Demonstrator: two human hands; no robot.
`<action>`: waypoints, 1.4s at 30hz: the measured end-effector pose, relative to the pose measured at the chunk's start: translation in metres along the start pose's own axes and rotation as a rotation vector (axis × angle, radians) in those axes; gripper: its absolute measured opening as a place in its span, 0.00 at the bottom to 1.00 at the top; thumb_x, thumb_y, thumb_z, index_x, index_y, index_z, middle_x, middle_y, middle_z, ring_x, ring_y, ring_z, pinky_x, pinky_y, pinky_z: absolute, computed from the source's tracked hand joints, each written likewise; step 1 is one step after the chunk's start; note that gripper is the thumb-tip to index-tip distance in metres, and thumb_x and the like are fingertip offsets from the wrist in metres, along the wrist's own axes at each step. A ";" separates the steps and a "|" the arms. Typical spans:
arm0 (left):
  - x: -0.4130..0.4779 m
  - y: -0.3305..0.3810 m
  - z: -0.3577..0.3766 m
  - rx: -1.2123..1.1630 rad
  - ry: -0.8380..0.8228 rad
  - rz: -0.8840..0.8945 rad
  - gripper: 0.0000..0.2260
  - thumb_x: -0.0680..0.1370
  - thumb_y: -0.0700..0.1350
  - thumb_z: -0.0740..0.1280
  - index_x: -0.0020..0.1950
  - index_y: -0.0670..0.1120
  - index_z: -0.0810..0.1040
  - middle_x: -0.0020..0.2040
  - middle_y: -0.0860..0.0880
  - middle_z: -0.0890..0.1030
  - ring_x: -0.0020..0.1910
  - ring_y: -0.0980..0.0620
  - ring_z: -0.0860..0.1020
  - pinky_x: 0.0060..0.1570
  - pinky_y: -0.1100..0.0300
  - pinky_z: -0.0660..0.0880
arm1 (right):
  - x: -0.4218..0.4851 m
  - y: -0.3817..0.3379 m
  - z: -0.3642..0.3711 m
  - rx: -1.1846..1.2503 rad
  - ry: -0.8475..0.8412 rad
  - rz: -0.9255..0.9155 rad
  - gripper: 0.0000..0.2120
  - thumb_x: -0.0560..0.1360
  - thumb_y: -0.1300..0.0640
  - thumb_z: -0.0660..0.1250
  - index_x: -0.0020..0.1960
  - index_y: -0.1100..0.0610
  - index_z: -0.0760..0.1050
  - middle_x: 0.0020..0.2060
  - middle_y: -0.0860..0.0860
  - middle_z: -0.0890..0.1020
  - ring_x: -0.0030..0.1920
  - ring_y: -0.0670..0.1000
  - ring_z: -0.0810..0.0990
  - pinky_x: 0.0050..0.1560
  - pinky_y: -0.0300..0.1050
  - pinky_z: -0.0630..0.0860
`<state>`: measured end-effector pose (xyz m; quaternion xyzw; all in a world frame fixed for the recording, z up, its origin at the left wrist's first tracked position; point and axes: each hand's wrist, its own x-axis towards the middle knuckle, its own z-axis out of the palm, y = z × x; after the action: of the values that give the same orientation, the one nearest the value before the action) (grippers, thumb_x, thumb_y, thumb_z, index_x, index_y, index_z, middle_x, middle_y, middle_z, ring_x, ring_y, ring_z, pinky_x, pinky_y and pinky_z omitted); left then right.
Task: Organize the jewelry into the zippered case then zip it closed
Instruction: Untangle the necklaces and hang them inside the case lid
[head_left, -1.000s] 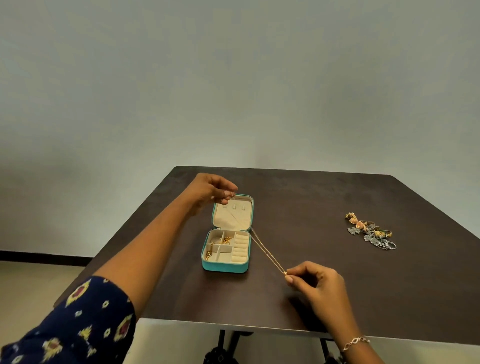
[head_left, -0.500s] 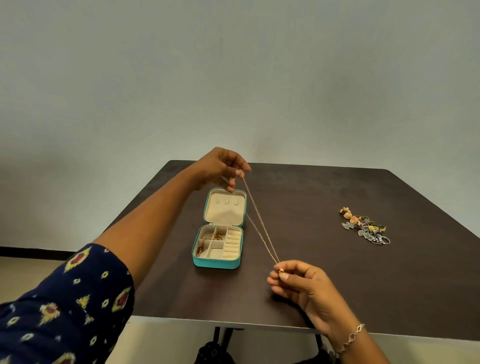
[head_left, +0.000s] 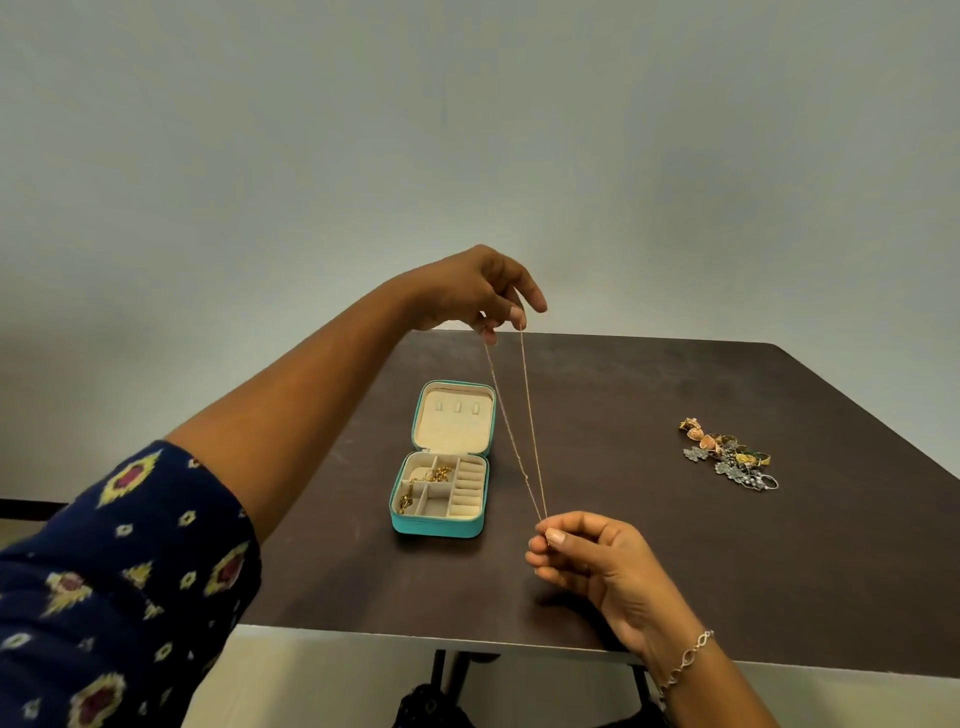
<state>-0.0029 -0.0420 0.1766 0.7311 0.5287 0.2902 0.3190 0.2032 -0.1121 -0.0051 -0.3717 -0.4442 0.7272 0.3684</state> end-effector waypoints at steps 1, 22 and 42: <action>-0.001 0.002 -0.003 0.015 -0.028 -0.023 0.10 0.76 0.32 0.62 0.56 0.39 0.76 0.40 0.45 0.79 0.36 0.51 0.74 0.35 0.64 0.79 | -0.001 -0.001 0.000 -0.004 -0.001 0.001 0.04 0.70 0.68 0.65 0.43 0.66 0.78 0.34 0.59 0.82 0.35 0.53 0.83 0.34 0.40 0.80; 0.025 -0.022 0.013 0.748 0.273 0.058 0.09 0.69 0.28 0.68 0.46 0.36 0.82 0.51 0.39 0.76 0.47 0.44 0.78 0.44 0.59 0.76 | -0.021 0.001 0.006 -0.051 0.141 -0.170 0.02 0.71 0.70 0.66 0.43 0.67 0.77 0.33 0.61 0.83 0.32 0.53 0.83 0.30 0.38 0.79; 0.114 -0.090 0.073 0.724 0.056 -0.078 0.08 0.70 0.28 0.65 0.45 0.36 0.82 0.47 0.39 0.81 0.46 0.44 0.80 0.48 0.56 0.76 | 0.031 0.009 0.003 -0.492 0.236 -0.045 0.07 0.71 0.67 0.68 0.35 0.61 0.73 0.25 0.54 0.79 0.21 0.47 0.73 0.22 0.38 0.69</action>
<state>0.0308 0.0773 0.0708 0.7677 0.6332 0.0917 0.0359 0.1850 -0.0892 -0.0187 -0.5223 -0.5697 0.5407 0.3321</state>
